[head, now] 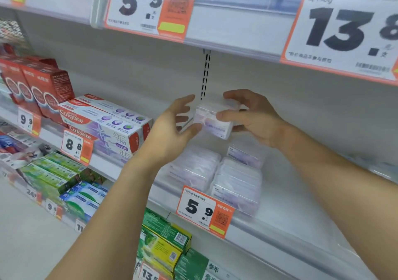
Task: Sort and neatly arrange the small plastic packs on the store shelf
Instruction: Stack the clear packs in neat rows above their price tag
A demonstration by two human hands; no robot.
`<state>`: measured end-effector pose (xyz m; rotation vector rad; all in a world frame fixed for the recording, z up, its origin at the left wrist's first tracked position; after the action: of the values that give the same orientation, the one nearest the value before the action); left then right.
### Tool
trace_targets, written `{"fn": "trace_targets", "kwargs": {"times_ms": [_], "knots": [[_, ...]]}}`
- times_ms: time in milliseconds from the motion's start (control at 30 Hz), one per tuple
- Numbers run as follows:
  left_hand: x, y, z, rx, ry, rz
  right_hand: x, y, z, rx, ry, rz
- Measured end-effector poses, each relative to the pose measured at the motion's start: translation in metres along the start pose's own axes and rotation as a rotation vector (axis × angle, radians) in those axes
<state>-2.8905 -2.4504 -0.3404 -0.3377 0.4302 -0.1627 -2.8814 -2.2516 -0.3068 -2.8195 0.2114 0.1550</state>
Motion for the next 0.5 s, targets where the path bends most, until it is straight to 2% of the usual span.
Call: {"fn": "trace_targets", "kwargs": {"times_ms": [100,200,267,367,400,500], "knots": [[-0.001,0.010,-0.002,0.011,-0.001,-0.092,-0.004,-0.002,0.002,0.098,-0.026,0.036],[-0.006,0.014,-0.004,0.037,-0.039,-0.087,-0.007,-0.004,0.006,0.134,-0.037,0.089],[-0.008,0.015,-0.005,0.073,-0.070,-0.047,-0.005,-0.002,0.006,0.118,-0.018,0.076],[-0.012,0.011,0.001,0.202,-0.061,0.081,-0.001,0.007,0.005,0.064,0.043,-0.052],[-0.013,0.010,0.004,0.227,-0.045,0.108,0.000,0.007,0.001,0.098,0.024,-0.080],[-0.014,0.005,0.011,0.313,-0.020,0.154,0.002,0.004,-0.018,0.420,-0.127,-0.099]]}}
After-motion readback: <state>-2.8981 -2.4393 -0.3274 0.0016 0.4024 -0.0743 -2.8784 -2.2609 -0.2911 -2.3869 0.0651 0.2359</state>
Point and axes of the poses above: each hand's wrist, its own x-axis away from the middle knuckle, its own y-axis out of the palm, z = x × y, the point moved 5 cm from there along -x, towards the middle knuckle, and after that the axes turned 2 degrees about z, right-handed, at the moved point
